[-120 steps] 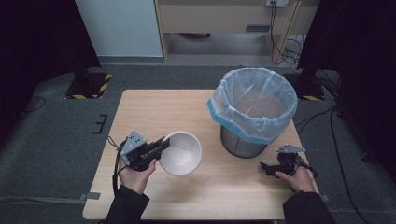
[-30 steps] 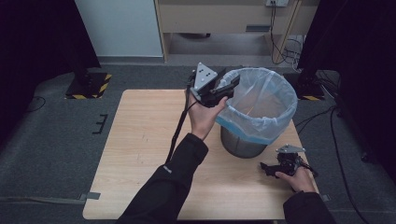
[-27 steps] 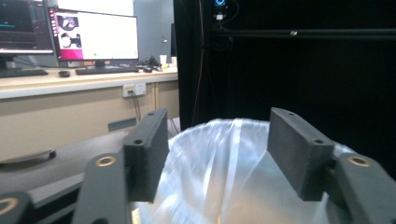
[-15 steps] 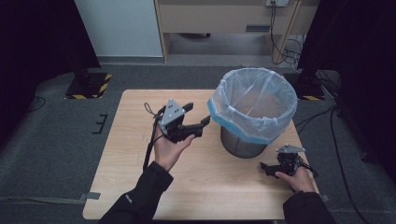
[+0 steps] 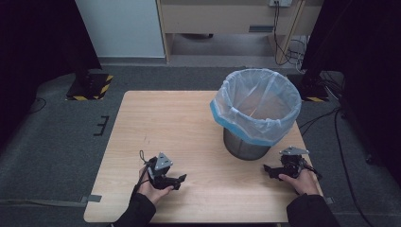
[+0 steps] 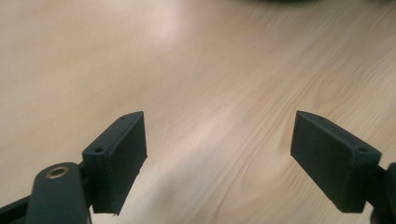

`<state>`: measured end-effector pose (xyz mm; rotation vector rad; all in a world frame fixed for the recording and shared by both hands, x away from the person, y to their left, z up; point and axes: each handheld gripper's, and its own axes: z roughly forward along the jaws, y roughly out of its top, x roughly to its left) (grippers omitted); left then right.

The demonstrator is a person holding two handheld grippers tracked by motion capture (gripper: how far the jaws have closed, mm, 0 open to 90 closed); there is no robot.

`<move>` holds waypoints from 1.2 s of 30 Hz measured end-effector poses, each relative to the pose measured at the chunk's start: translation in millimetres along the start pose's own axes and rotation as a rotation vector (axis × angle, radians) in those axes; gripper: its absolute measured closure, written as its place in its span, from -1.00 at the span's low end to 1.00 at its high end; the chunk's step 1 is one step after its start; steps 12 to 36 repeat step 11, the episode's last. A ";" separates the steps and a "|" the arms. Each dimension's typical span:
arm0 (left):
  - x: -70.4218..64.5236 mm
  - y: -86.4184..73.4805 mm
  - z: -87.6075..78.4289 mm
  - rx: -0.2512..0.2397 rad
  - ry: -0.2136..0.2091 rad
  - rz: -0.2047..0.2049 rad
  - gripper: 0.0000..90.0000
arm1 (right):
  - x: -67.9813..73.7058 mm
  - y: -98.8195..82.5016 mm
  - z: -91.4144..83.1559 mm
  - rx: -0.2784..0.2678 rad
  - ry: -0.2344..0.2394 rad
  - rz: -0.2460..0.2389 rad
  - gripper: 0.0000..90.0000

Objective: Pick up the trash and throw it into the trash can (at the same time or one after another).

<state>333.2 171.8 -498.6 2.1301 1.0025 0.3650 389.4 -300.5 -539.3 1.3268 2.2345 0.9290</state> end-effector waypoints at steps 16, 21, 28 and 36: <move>45.0 -31.6 -11.7 0.170 0.130 -0.082 -0.74 | 1.0 -0.9 -1.0 0.000 0.003 0.000 -0.98; 45.0 -31.6 -11.7 0.170 0.130 -0.082 -0.74 | 1.0 -0.9 -1.0 0.000 0.003 0.000 -0.98; 45.0 -31.6 -11.7 0.170 0.130 -0.082 -0.74 | 1.0 -0.9 -1.0 0.000 0.003 0.000 -0.98; 45.0 -31.6 -11.7 0.170 0.130 -0.082 -0.74 | 1.0 -0.9 -1.0 0.000 0.003 0.000 -0.98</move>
